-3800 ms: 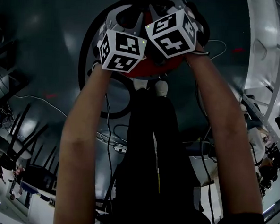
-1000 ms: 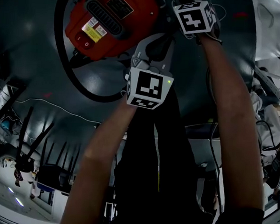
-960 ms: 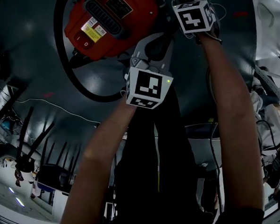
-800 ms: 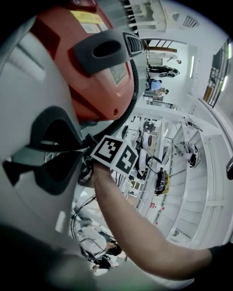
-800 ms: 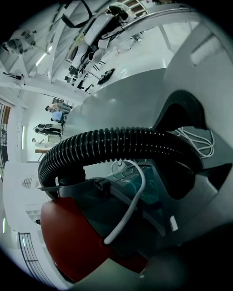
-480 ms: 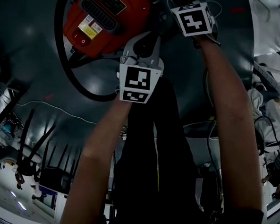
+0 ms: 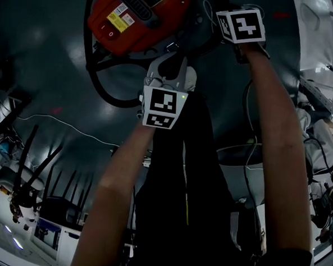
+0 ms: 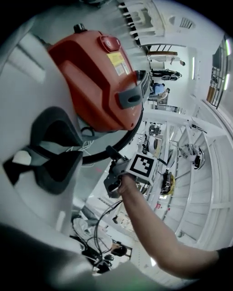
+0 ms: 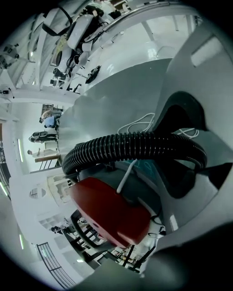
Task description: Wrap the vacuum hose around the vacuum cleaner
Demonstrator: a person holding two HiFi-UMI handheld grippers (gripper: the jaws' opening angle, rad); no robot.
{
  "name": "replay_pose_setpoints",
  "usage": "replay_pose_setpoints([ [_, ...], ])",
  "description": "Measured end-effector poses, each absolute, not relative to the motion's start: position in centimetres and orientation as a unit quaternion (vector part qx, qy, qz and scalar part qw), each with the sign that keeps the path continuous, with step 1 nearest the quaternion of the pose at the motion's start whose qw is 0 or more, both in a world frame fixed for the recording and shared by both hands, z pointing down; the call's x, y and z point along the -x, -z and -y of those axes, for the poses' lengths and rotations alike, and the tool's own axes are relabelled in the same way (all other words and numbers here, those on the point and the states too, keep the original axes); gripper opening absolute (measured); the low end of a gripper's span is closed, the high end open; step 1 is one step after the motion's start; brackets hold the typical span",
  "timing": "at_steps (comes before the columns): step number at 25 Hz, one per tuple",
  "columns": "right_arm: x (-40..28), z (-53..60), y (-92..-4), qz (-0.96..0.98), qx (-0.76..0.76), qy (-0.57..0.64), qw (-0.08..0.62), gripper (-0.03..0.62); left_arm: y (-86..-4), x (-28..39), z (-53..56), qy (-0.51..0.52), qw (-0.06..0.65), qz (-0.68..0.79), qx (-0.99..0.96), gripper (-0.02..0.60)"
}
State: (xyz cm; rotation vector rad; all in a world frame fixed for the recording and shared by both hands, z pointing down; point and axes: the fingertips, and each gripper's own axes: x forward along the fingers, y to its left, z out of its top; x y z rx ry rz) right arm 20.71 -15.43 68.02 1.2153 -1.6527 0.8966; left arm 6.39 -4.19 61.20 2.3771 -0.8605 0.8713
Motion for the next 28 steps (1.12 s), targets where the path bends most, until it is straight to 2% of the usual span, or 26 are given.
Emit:
replay_pose_setpoints([
  [6, -19.8, 14.1, -66.2, 0.657, -0.482, -0.387, 0.432, 0.172, -60.8, -4.3, 1.8, -0.332, 0.245, 0.313, -0.855, 0.040],
  [12, -18.6, 12.6, -64.5, 0.646, -0.470, -0.431, 0.420, 0.164, -59.4, -3.5, 0.7, -0.338, 0.228, 0.291, -0.866, 0.040],
  [17, -17.2, 11.9, -63.1, 0.651, -0.454, -0.455, 0.405, 0.160, -60.0, -2.1, 0.0, -0.344, 0.247, 0.313, -0.850, 0.040],
  [28, -16.4, 9.7, -61.2, 0.656, -0.429, -0.502, 0.367, 0.155, -61.7, -4.0, -3.6, -0.350, 0.275, 0.327, -0.834, 0.059],
])
